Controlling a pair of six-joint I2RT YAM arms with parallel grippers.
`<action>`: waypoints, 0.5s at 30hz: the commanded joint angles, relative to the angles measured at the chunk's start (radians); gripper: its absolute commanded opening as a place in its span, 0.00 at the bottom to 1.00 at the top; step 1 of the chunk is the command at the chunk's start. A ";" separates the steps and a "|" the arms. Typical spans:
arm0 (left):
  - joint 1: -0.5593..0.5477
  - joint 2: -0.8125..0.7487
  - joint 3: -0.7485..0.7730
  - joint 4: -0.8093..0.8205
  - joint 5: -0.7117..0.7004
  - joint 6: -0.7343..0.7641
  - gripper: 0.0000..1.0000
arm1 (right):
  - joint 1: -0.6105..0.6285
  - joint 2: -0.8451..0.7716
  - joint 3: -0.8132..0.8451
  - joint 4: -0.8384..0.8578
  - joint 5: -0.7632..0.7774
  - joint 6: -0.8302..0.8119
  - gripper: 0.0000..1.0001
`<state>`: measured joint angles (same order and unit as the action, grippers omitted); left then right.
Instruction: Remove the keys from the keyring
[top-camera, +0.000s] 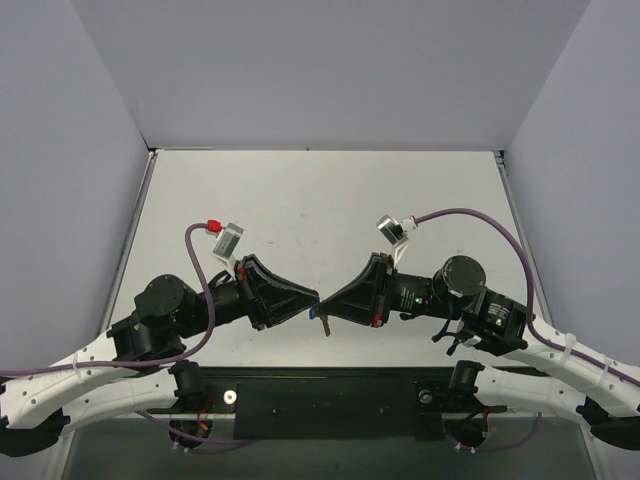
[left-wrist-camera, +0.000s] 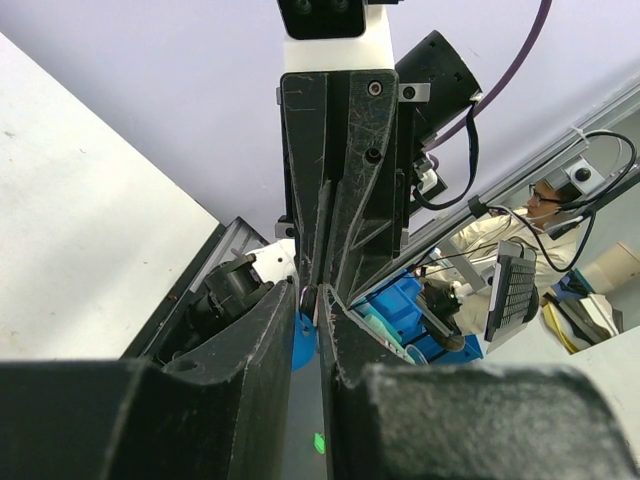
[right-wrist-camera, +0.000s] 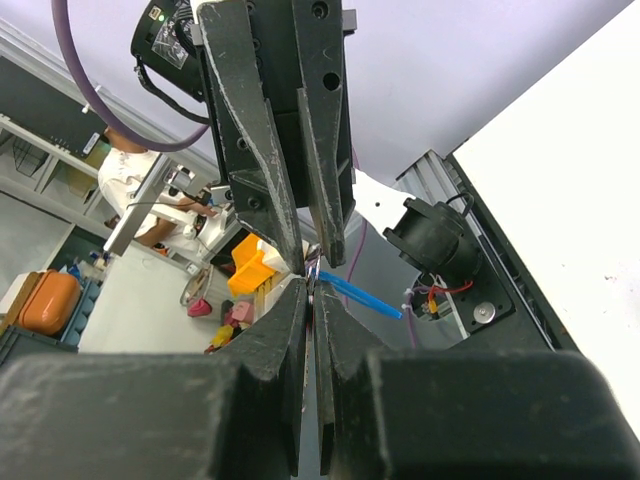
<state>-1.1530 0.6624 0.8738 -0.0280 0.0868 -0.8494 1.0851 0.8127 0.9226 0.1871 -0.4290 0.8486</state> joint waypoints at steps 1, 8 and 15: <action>-0.007 -0.003 0.001 0.074 0.016 -0.008 0.25 | -0.004 0.005 0.021 0.089 0.003 0.004 0.00; -0.007 -0.001 -0.010 0.086 0.022 -0.019 0.15 | 0.002 0.009 0.021 0.092 0.004 0.006 0.00; -0.008 0.000 0.023 0.037 0.027 0.004 0.00 | 0.006 0.009 0.024 0.069 0.004 0.001 0.00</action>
<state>-1.1530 0.6640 0.8604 0.0010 0.0933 -0.8612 1.0874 0.8173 0.9226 0.1989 -0.4290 0.8562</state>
